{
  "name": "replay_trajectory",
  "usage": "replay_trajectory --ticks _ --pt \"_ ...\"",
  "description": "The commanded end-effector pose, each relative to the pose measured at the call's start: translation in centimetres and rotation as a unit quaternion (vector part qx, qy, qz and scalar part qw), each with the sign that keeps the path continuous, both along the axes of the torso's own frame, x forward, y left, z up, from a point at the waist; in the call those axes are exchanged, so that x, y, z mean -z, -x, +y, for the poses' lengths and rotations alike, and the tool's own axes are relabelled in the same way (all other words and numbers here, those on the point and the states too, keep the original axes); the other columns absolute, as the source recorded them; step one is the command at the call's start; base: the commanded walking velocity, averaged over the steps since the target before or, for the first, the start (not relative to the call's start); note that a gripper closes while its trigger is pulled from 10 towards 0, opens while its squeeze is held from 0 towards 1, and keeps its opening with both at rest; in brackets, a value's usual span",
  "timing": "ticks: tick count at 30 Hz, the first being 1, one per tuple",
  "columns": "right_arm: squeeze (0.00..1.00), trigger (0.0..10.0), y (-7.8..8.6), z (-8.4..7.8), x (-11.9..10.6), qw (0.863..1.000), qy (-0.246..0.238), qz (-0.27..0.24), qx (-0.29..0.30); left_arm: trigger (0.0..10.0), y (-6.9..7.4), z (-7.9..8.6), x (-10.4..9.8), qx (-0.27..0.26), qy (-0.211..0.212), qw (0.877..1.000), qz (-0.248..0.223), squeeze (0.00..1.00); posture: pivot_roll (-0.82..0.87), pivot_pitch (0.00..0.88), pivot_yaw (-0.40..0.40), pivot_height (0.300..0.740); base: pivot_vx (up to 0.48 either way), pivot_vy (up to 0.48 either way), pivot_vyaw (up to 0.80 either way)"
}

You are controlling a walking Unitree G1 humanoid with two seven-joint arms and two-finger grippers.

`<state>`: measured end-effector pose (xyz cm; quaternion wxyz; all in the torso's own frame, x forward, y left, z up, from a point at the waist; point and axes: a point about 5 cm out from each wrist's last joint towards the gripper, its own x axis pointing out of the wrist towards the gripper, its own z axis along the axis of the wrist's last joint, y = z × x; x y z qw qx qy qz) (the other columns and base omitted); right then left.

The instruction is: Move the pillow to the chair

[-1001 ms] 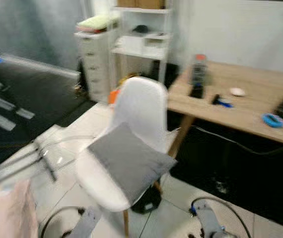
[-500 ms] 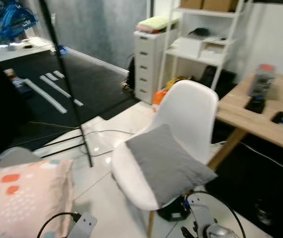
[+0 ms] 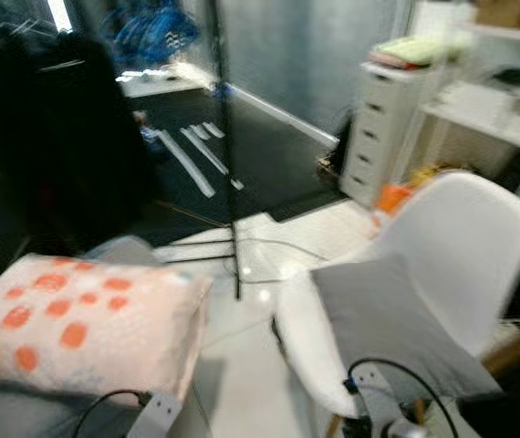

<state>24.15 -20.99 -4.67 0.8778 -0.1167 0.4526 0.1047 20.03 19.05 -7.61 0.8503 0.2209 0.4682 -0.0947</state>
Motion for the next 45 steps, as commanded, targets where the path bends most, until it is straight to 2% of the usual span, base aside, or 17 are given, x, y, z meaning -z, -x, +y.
replay_trajectory --ticks 1,34,38,45 --pt "0.00 10.0 0.85 -0.16 0.56 1.000 0.005 0.017 -0.001 10.0 -0.16 0.04 -0.08 0.001 -0.003 1.000 -0.001 0.00 -0.18 0.011 -0.025 0.740 0.000 0.000 0.79" --pt "0.00 10.0 0.78 -0.38 0.48 1.000 0.012 0.013 0.004 10.0 -0.27 -0.09 -0.14 0.000 -0.001 1.000 -0.007 0.00 -0.19 0.024 -0.027 0.740 0.000 0.000 0.80" --pt "0.00 10.0 0.87 -0.53 0.55 1.000 0.014 0.014 0.022 10.0 -0.30 -0.17 -0.15 0.012 -0.001 1.000 -0.004 0.00 -0.18 0.020 -0.027 0.740 0.000 -0.120 0.00" --pt "0.00 10.0 0.95 -0.58 0.60 0.999 0.019 0.016 0.021 10.0 -0.17 -0.16 -0.08 0.000 0.003 1.000 -0.006 0.00 -0.18 0.012 -0.026 0.740 0.000 -0.411 0.00"
